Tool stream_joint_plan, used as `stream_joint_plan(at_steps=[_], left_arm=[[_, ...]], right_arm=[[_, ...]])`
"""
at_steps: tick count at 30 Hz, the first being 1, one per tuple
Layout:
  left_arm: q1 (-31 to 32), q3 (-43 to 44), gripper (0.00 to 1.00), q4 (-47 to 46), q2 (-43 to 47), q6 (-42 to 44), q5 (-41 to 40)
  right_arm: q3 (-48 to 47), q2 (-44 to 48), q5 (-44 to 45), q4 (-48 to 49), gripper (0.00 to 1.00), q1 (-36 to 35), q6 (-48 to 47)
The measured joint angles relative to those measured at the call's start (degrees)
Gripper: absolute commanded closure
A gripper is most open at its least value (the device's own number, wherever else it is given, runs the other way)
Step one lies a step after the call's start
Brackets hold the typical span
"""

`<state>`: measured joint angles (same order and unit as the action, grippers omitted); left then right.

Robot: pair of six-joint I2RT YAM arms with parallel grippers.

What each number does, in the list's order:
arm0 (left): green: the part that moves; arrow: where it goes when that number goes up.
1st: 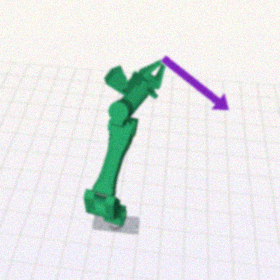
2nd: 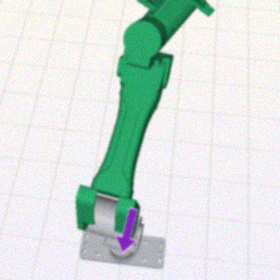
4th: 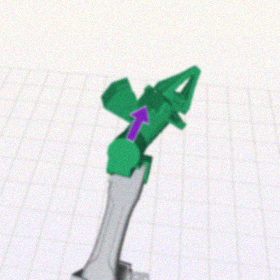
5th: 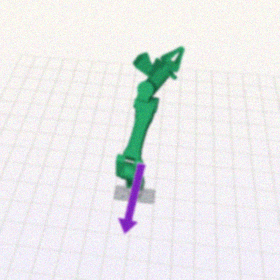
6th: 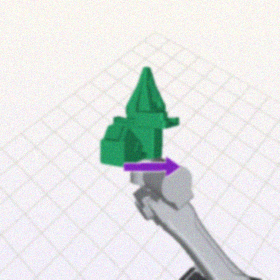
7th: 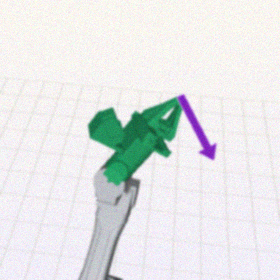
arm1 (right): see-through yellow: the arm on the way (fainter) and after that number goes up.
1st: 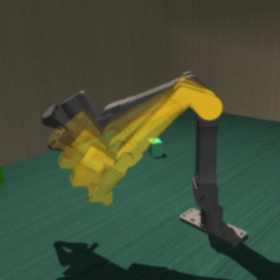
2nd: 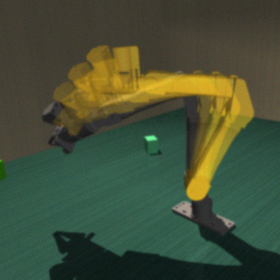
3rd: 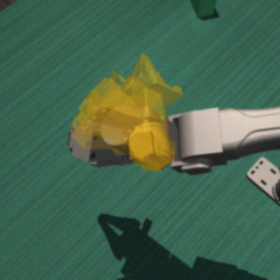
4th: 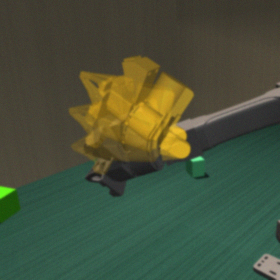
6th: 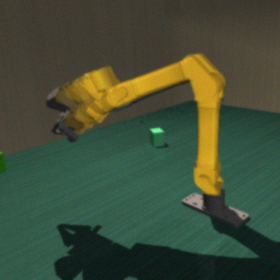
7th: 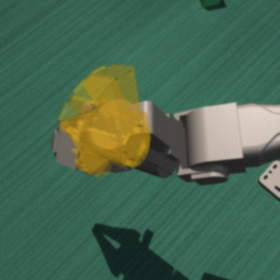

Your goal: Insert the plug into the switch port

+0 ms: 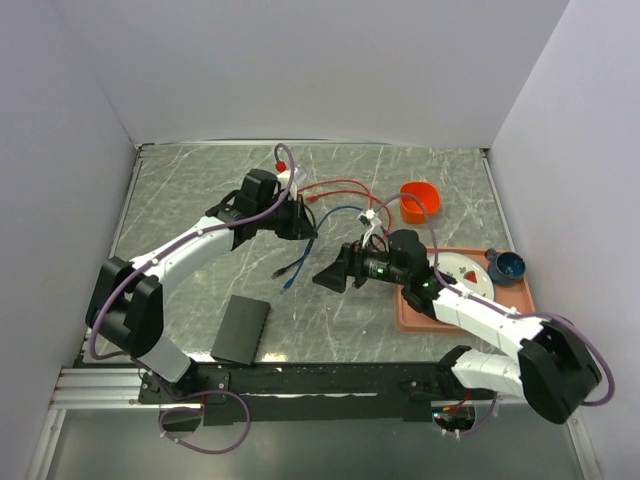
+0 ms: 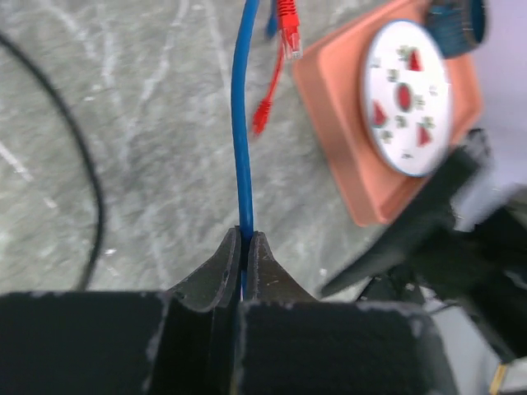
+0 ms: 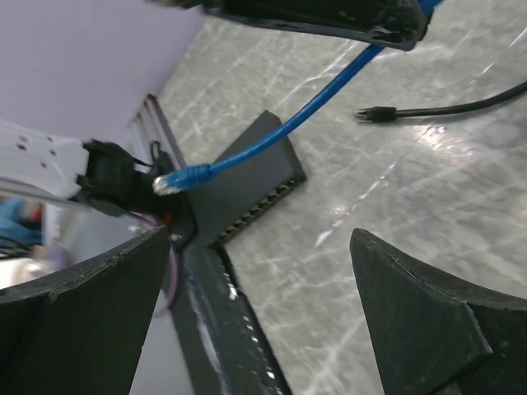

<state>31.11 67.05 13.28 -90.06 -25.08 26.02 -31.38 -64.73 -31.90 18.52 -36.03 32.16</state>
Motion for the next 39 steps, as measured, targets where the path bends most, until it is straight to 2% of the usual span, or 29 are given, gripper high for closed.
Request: stream_joint_plan(at_steps=[3, 6, 11, 12, 13, 15, 16, 17, 18, 20, 22, 24, 25, 28, 31, 35, 39], left_arm=[[0.1, -0.5, 0.99, -1.8, 0.8, -1.4, 2.4], [0.4, -0.6, 0.99, -3.2, 1.3, -2.7, 3.8], [1.3, -1.2, 0.99, -4.5, 2.1, -3.7, 5.0], [1.4, -1.2, 0.99, -4.5, 2.2, -4.0, 5.2], [1.5, -1.2, 0.99, -4.6, 2.2, -4.1, 5.3], [1.6, -1.6, 0.99, -5.1, 2.5, -4.4, 5.4], [1.6, -1.9, 0.98, -5.3, 2.7, -4.4, 5.5], [1.6, -2.0, 0.97, -5.3, 3.0, -4.4, 5.4], [1.6, -2.1, 0.94, -5.3, 3.2, -4.4, 5.5], [1.6, -2.1, 0.67, -5.0, 3.6, -4.2, 5.2], [1.6, -2.1, 0.22, -4.9, 3.9, -3.8, 4.7], [1.6, -2.1, 0.05, -3.9, 4.5, -2.7, 3.6], [1.6, -2.1, 0.01, -3.4, 5.0, -2.9, 1.6], [1.5, -4.0, 0.01, -2.7, 9.7, -2.8, -2.7], [1.6, -8.1, 0.01, -3.2, 18.9, -2.6, -6.8], [1.7, -12.8, 0.03, -6.6, 29.0, -2.6, -8.5], [2.2, -17.6, 0.10, -9.4, 34.0, -2.6, -8.8]], right_arm=[[0.5, -3.3, -0.6, 5.7, 0.05, 0.0, 5.6], [0.7, -6.6, -0.6, 11.0, 0.12, 0.0, 10.6], [0.3, -13.4, -0.9, 19.6, 0.36, 0.0, 17.4], [0.0, -15.1, -1.0, 21.2, 0.43, 0.0, 18.7], [-0.4, -16.5, -1.2, 22.4, 0.59, 0.0, 19.7], [-1.0, -19.5, -1.8, 26.1, 0.77, 0.0, 22.1], [-1.0, -20.8, -2.1, 28.2, 0.94, 0.0, 23.5], [-1.0, -21.9, -2.4, 30.1, 1.00, 0.0, 24.7], [-1.1, -22.8, -3.0, 32.0, 1.00, 0.0, 25.7], [-1.2, -24.0, -3.6, 33.8, 1.00, 0.0, 27.0], [-1.2, -24.1, -3.8, 34.8, 1.00, 0.0, 27.6], [-1.2, -23.2, -3.4, 34.5, 1.00, 0.0, 27.4], [-1.1, -22.1, -3.1, 33.9, 1.00, 0.0, 26.9], [-0.7, -17.0, -0.1, 29.9, 1.00, 0.0, 25.1], [0.0, -9.0, 5.4, 24.0, 1.00, 0.0, 23.6], [0.9, 0.5, 13.1, 17.4, 1.00, -0.1, 23.3], [1.1, 5.9, 18.6, 11.5, 1.00, 0.1, 24.0]])
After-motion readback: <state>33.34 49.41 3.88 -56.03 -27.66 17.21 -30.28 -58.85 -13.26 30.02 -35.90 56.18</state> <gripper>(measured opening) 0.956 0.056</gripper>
